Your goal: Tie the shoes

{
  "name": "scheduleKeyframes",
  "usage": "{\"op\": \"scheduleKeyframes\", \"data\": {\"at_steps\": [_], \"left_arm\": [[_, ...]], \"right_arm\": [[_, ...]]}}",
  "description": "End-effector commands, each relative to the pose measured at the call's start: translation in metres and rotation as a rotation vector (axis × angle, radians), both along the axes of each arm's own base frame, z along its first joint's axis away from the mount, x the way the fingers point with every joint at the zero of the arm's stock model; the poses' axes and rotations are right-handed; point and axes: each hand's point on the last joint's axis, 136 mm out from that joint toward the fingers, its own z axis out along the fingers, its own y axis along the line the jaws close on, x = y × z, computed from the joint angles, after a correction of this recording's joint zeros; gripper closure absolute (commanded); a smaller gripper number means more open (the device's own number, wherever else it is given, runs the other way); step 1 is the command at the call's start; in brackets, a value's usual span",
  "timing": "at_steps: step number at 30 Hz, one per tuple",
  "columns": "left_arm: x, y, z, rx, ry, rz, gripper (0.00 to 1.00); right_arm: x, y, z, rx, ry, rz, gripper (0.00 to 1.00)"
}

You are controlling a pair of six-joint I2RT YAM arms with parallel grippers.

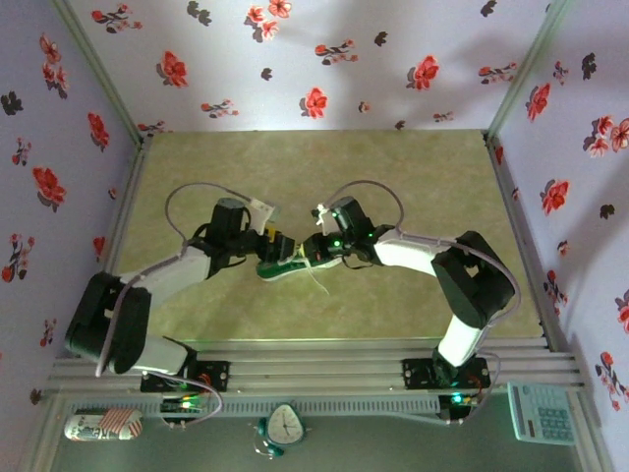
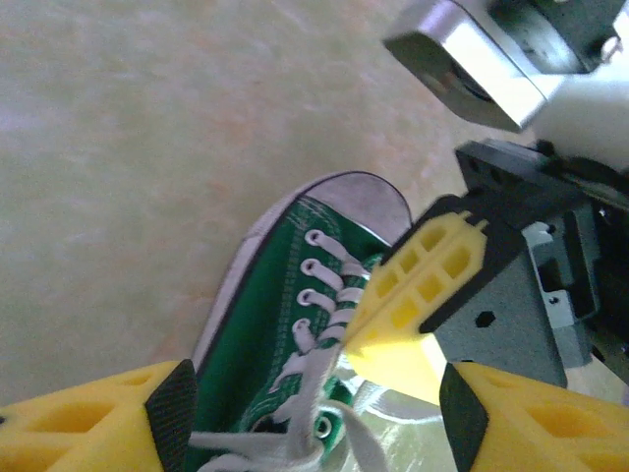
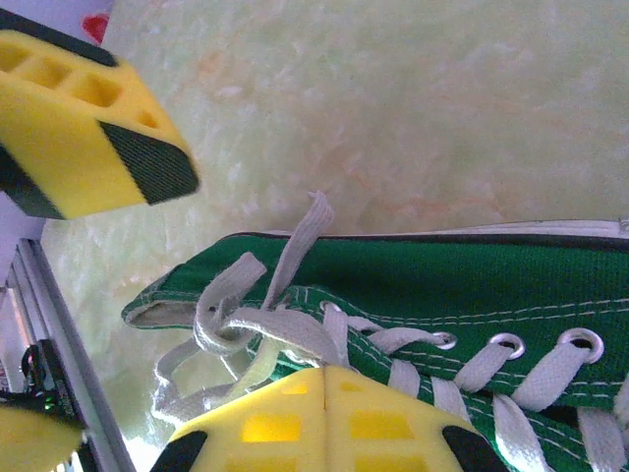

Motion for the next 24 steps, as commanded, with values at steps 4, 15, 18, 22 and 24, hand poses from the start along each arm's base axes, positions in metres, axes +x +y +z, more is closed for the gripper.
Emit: {"op": "scheduleKeyframes", "data": {"at_steps": [4, 15, 18, 22, 24], "left_arm": [[-0.005, -0.014, 0.002, -0.022, -0.004, -0.138, 0.30], [-0.025, -0.013, -0.022, -0.008, 0.082, -0.189, 0.34], [-0.021, -0.013, -0.026, 0.004, 0.090, -0.179, 0.33], [-0.012, -0.012, -0.028, 0.035, 0.060, -0.173, 0.33], [-0.012, -0.012, -0.029, 0.042, 0.066, -0.178, 0.34]], "right_arm": [[-0.001, -0.002, -0.007, 0.011, 0.024, 0.015, 1.00], [0.001, -0.006, -0.009, 0.035, 0.030, 0.017, 1.00], [0.000, -0.005, -0.009, 0.041, 0.036, 0.026, 1.00], [-0.002, -0.005, -0.010, 0.042, 0.041, 0.031, 1.00], [-0.001, -0.005, -0.009, 0.043, 0.038, 0.029, 1.00]]}}
